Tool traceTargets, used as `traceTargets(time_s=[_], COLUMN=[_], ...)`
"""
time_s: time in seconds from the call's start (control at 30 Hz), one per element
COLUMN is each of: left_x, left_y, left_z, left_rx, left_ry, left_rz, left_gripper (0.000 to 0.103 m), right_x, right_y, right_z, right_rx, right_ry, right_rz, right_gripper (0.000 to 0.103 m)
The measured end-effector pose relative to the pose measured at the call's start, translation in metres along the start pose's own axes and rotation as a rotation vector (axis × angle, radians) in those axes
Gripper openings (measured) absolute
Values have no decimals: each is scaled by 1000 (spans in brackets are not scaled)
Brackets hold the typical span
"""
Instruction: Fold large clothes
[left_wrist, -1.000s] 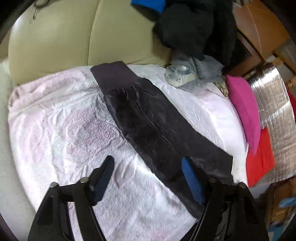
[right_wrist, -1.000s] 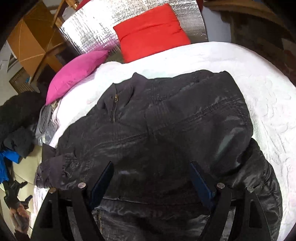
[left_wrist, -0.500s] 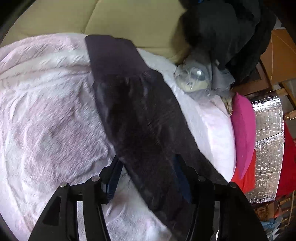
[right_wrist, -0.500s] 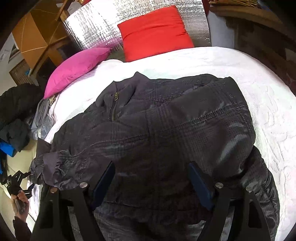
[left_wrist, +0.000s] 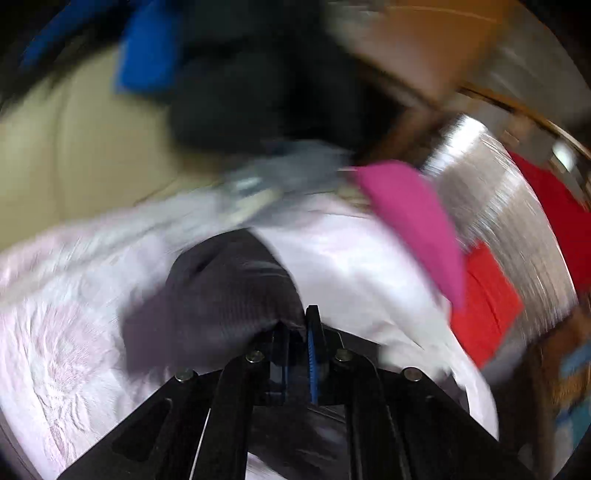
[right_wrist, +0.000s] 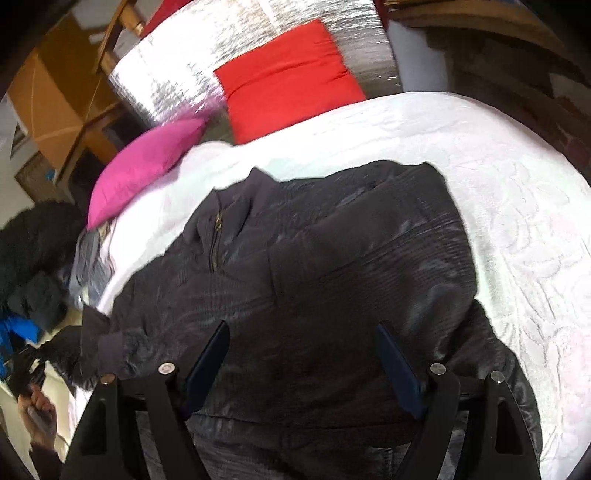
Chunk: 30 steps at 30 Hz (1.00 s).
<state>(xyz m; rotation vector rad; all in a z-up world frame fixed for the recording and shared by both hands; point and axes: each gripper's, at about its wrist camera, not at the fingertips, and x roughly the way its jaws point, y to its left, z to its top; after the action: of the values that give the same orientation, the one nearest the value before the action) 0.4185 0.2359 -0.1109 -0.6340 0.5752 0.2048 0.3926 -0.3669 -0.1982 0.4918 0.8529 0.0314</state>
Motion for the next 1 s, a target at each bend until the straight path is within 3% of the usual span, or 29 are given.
traceTargets(time_s=[0.13, 0.3, 0.4, 0.5, 0.53, 0.57, 0.63, 0.7, 0.8, 0.9, 0.93, 1.0], left_x=[-31, -29, -14, 4, 4, 14, 19, 22, 4, -12, -15, -11], left_y=[-97, -195, -225, -236, -238, -242, -241, -238, -225, -208, -200, -181], left_z=[-38, -114, -152, -174, -180, -188, -201, -201, -174, -140, -128, -110], left_rx=[260, 509, 565, 540, 541, 557, 556, 549, 543, 532, 526, 502], left_ry=[-18, 97, 193, 301, 334, 408, 497, 542, 497, 396, 353, 293], left_rz=[-131, -282, -320, -336, -345, -358, -370, -383, -464, -492, -465, -361], left_gripper=[8, 7, 7, 7, 12, 29, 53, 57, 57, 77, 83, 84], right_x=[-10, -23, -28, -29, -29, -29, -27, -25, -22, -16, -13, -8], right_y=[-11, -27, -39, -50, -53, -55, -57, -57, -52, -42, -33, -10], right_z=[4, 9, 11, 14, 15, 16, 17, 16, 14, 12, 10, 5], right_rx=[56, 105, 129, 151, 156, 164, 180, 192, 193, 197, 194, 163], right_ry=[-11, -30, -45, -46, -46, -44, -32, -17, 7, 40, 55, 78], right_rz=[36, 64, 54, 59, 59, 67, 96, 124, 210, 332, 387, 444], right_gripper=[83, 83, 83, 83, 83, 83, 83, 83, 83, 83, 83, 83])
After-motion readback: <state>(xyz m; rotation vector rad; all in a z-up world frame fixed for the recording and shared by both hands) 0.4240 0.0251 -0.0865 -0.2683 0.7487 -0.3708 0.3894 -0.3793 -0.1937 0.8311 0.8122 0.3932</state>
